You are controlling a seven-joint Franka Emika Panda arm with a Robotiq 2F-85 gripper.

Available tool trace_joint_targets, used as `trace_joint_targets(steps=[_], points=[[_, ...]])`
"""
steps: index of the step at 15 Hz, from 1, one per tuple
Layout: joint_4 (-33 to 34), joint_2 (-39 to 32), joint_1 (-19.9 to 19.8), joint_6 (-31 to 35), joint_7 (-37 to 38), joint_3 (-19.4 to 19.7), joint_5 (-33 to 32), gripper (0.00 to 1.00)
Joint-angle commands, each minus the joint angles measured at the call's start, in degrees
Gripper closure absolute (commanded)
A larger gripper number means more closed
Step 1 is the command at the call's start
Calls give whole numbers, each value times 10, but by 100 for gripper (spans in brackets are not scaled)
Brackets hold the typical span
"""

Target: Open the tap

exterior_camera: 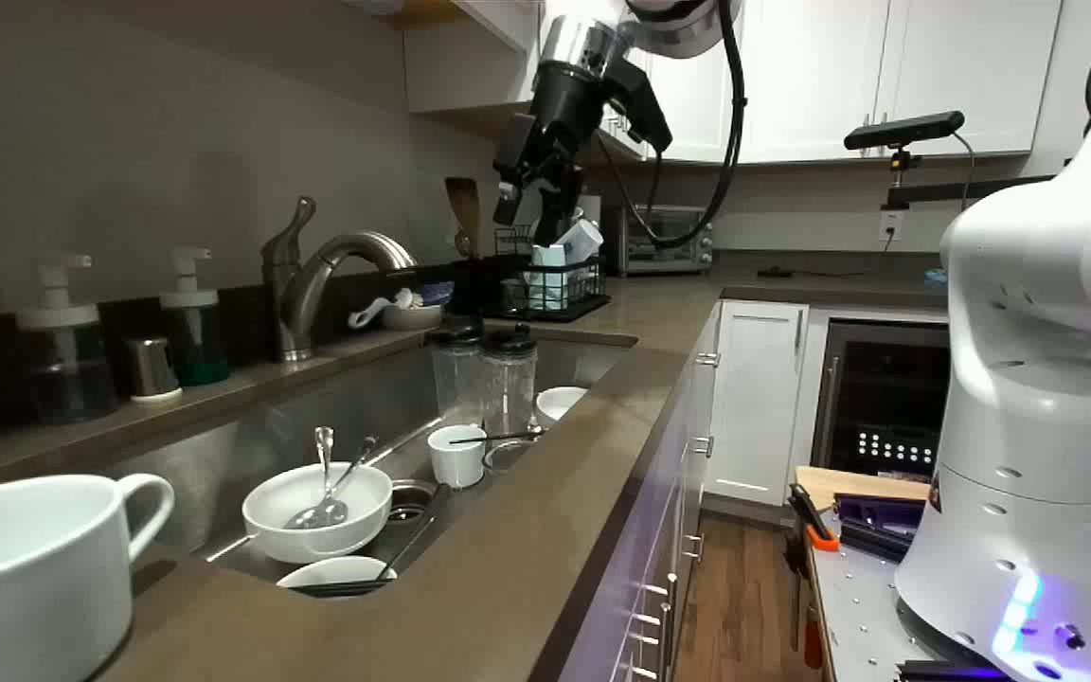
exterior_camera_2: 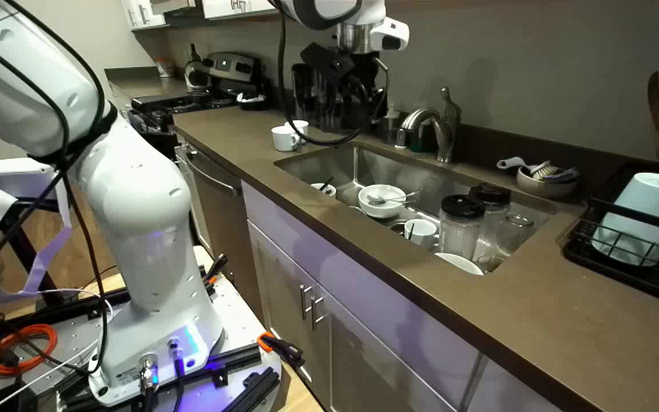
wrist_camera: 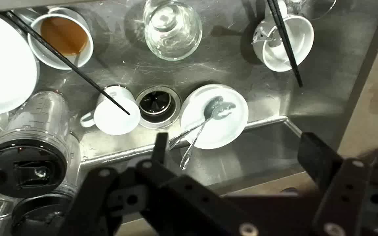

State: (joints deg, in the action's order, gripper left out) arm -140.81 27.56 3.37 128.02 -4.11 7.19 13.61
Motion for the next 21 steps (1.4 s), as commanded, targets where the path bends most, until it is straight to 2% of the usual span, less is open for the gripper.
trace_joint_targets(steps=[1,14,18,21], points=[[1,-1,-10,-2,-4,-9,5,0],[1,-1,-10,-2,-4,-9,5,0],[59,-34,-2,18,-4,-30,-9,0],[132,-81,-3,27,-7,-47,-32,0]])
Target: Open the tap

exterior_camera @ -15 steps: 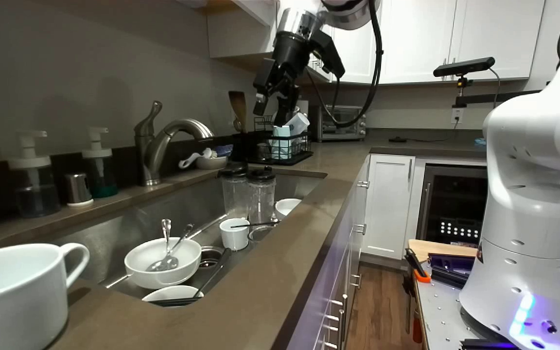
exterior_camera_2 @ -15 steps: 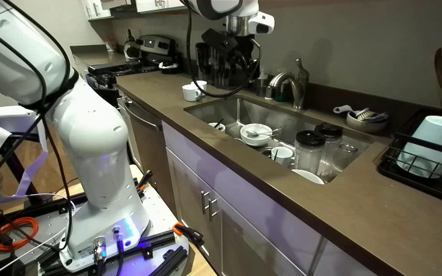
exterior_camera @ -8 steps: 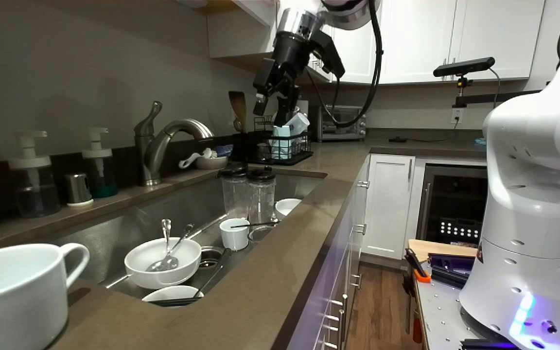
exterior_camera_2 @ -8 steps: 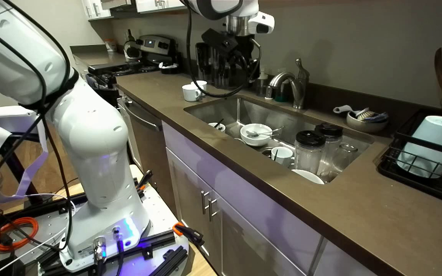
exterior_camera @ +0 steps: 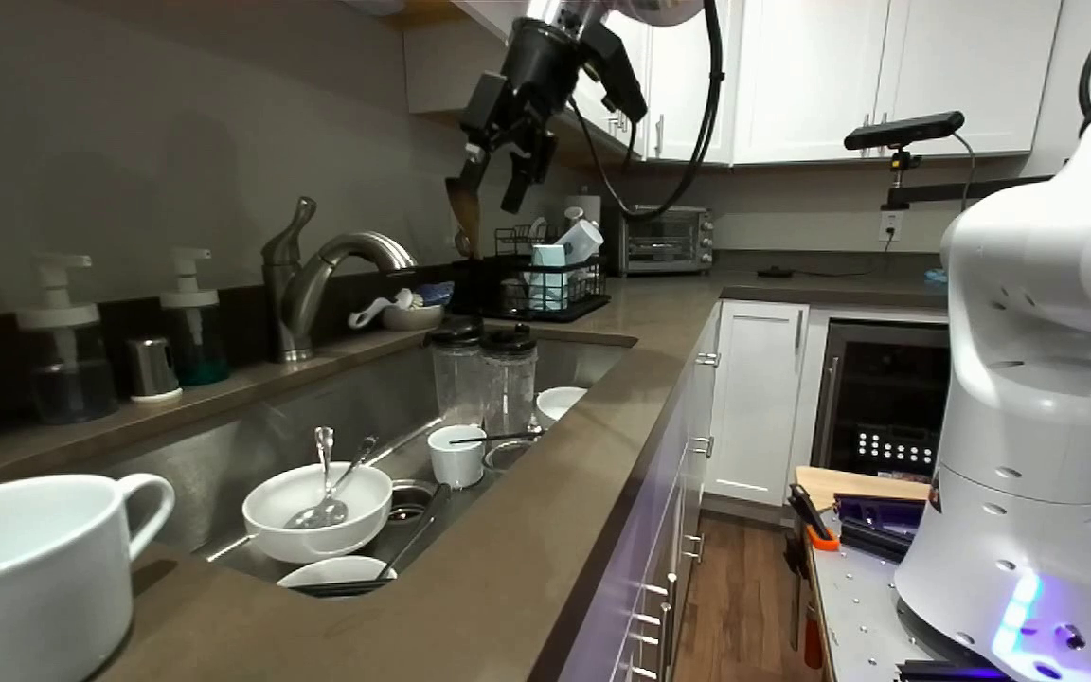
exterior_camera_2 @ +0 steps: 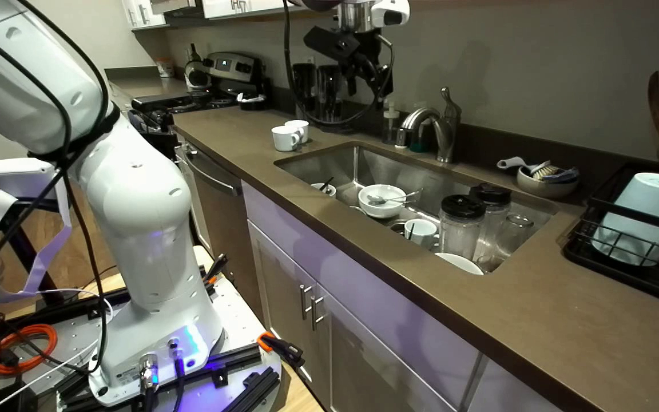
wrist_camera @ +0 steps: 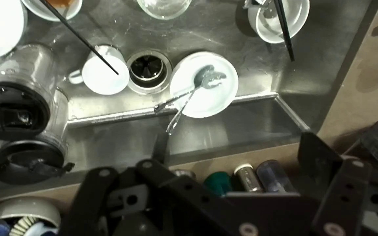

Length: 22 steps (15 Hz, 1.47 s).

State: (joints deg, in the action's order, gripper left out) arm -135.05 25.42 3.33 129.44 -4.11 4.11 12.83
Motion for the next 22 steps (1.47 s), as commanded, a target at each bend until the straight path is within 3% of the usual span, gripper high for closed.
trace_joint_targets(steps=[1,4,8,11,18,20,22], points=[[99,-77,-3,16,-11,-21,-33,0],[164,-135,0,42,-23,-27,-49,0],[208,-205,0,133,-37,-34,-46,0],[220,-242,-1,198,-51,-39,-37,33],[237,-299,-8,284,-64,-49,-43,80],[246,-312,-10,291,-57,-49,-56,89],[256,-323,-11,292,-56,-50,-62,88]])
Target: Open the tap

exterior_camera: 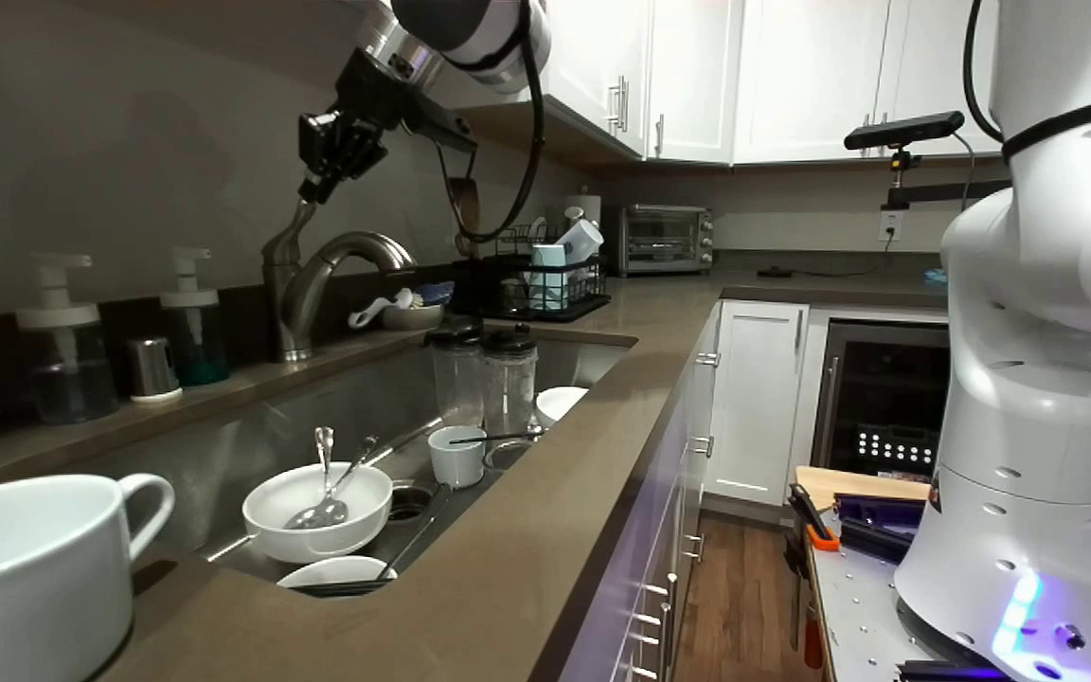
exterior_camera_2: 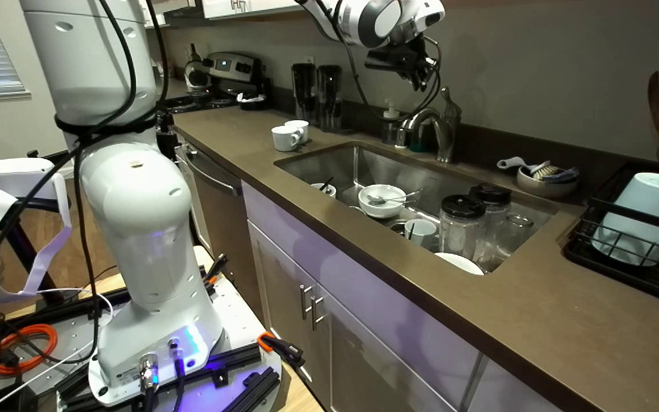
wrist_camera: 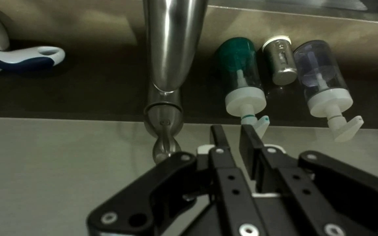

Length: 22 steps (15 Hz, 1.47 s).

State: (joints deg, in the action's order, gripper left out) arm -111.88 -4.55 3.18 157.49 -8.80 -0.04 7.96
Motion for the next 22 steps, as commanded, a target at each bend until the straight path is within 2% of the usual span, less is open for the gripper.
trace_joint_targets(steps=[1,3,5,6,7,8,9,10,11,22], points=[[28,-28,-10,11,-10,-9,-17,95],[37,-40,-11,11,-5,-7,-30,83],[48,-54,-12,11,-1,-5,-45,78],[54,-59,-12,9,1,-4,-52,71],[59,-64,-13,10,2,-3,-57,74],[64,-69,-14,10,4,-2,-62,72],[69,-73,-14,10,9,0,-71,85],[75,-77,-15,9,9,1,-76,85],[79,-81,-15,9,12,3,-84,99],[100,-104,-13,5,20,12,-115,100]])
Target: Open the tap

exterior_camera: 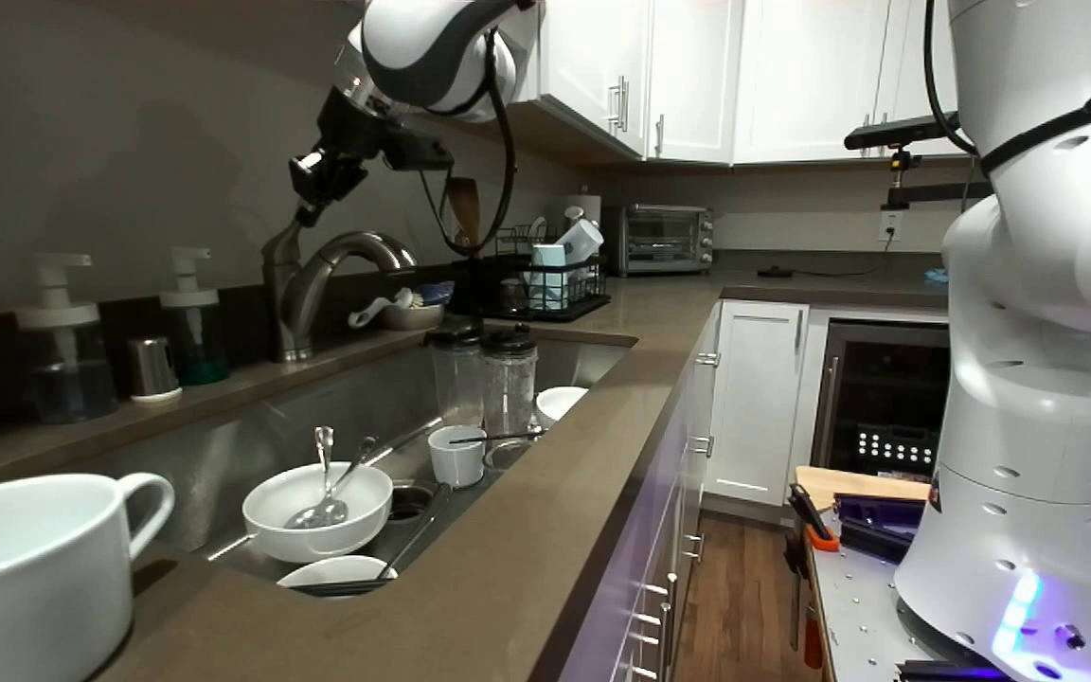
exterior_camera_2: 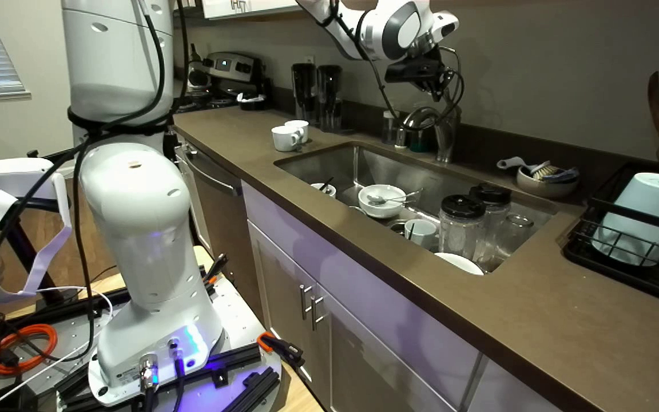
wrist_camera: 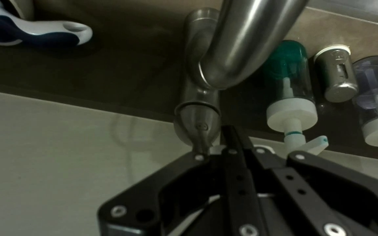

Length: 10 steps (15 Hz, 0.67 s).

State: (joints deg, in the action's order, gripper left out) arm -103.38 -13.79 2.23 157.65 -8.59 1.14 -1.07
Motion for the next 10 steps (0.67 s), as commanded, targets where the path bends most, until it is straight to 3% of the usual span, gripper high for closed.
trace_joint_targets(steps=[1,10], points=[[14,-11,-3,2,19,1,-27,100],[16,-10,-5,12,27,7,-42,100]])
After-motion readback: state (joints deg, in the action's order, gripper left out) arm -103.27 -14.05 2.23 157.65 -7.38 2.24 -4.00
